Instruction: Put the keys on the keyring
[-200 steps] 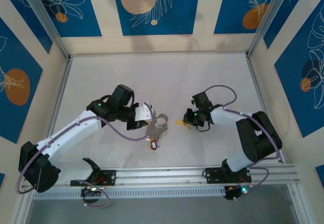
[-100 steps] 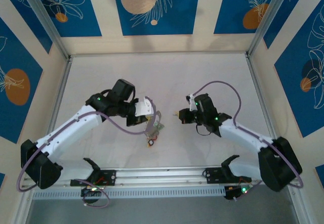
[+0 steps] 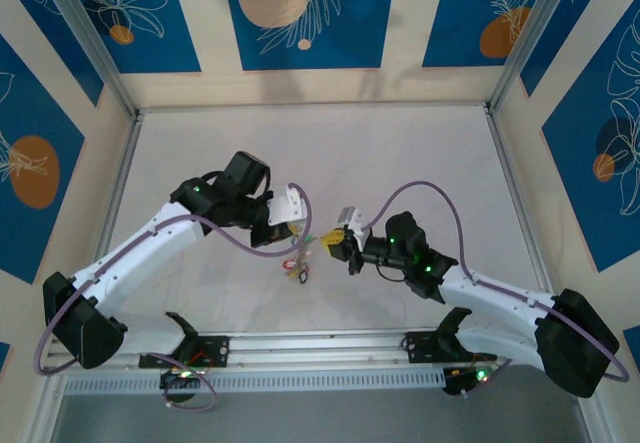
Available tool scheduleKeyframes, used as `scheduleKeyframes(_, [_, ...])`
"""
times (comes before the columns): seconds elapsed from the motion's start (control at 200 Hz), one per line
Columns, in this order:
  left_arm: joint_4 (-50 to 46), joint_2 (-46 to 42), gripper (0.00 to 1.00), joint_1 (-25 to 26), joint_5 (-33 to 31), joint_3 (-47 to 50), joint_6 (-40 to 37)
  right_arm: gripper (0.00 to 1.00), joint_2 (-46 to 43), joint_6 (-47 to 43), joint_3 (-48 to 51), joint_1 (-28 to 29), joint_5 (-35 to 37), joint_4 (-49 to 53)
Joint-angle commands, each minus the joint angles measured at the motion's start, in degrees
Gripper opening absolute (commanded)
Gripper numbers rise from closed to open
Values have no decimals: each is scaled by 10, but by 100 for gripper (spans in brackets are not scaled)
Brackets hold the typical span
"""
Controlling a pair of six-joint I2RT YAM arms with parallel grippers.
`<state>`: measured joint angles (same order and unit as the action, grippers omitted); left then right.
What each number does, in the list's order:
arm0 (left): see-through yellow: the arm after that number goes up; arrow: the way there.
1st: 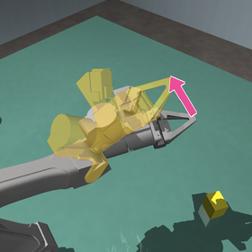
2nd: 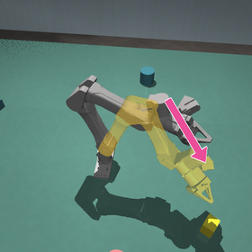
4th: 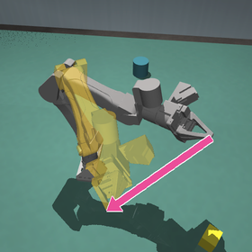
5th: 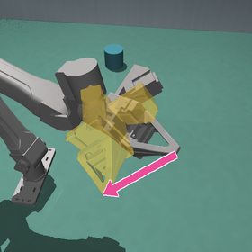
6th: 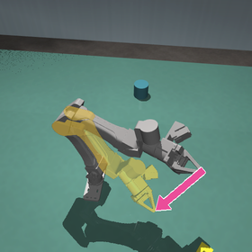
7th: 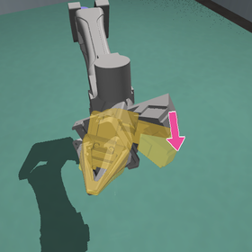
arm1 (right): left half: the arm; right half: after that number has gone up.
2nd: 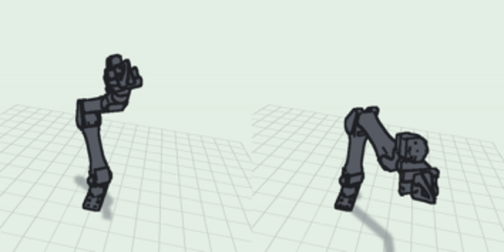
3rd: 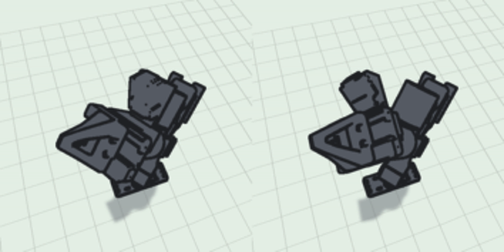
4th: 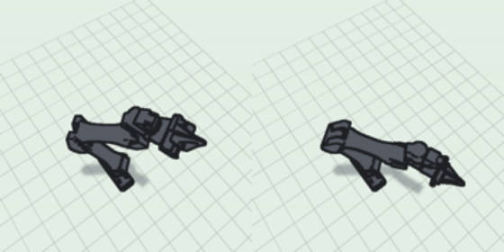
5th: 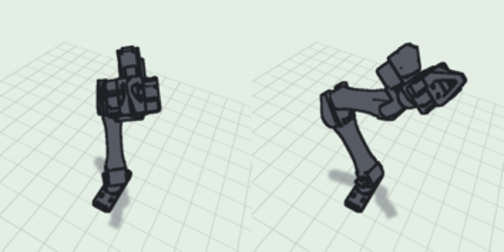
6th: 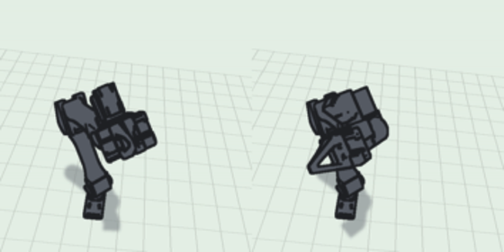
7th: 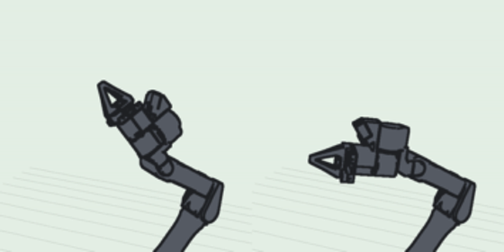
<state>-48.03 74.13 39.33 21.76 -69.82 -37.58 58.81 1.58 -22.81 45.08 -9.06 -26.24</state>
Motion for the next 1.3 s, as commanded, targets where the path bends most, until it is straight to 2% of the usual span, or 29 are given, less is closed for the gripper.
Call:
scheduleKeyframes(0.0, [9, -2, 0, 8, 3, 3, 8, 0, 17, -21, -28, 17, -16, -57])
scheduleKeyframes(0.245, [18, 1, 0, 11, 12, 9, 8, 0, 61, -14, -50, 34, -9, -98])
scheduleKeyframes(0.615, [22, 7, 0, 11, 16, 8, 16, 0, 71, -11, -61, 48, 14, -108])
scheduleKeyframes(1.065, [26, 7, 0, 11, 32, 8, 28, 0, 72, -8, -59, 61, 92, -116])
scheduleKeyframes(1.295, [33, 7, 0, 11, 40, 8, 28, 0, 75, 1, -65, 76, 167, -102])
